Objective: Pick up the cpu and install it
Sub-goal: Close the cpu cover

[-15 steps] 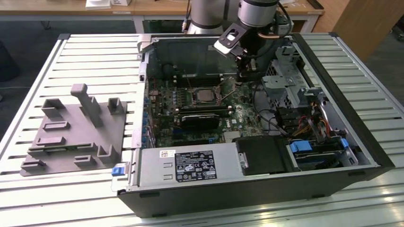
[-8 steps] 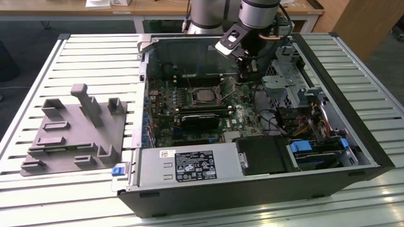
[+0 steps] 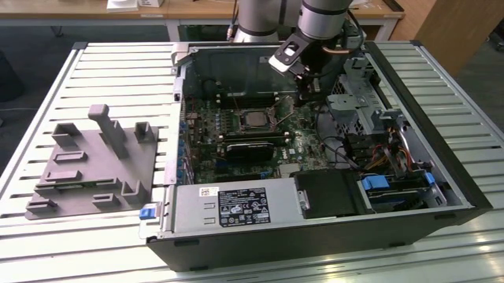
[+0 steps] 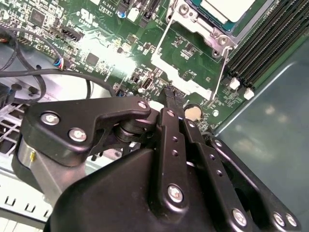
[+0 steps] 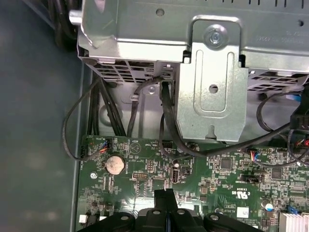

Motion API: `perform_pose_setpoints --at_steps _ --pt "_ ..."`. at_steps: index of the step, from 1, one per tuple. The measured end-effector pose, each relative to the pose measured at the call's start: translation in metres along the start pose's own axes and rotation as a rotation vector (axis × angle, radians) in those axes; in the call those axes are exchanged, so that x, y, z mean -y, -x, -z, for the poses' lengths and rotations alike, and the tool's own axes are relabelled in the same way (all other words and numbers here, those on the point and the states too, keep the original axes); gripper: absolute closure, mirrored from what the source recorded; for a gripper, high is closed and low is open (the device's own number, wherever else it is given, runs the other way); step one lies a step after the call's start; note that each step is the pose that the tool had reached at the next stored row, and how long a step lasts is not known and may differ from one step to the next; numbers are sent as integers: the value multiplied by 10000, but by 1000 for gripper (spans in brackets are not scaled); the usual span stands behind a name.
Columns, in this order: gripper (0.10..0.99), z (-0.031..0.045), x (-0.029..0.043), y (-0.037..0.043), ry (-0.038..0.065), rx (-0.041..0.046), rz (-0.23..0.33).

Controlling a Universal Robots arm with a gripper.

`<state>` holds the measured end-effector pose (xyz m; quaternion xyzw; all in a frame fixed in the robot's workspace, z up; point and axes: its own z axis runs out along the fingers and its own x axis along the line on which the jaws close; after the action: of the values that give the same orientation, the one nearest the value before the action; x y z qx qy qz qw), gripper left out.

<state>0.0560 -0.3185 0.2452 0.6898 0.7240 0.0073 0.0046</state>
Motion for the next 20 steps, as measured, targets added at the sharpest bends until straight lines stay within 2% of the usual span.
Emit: perform_pose_setpoints --at_steps 3,7,11,20 --pt "980 -31 0 0 -11 0 -1" --pt "980 -31 29 -1 -13 -7 0" --pt "980 -22 59 -3 -11 -50 -2" --pt "980 -16 126 -6 -10 -53 -1"
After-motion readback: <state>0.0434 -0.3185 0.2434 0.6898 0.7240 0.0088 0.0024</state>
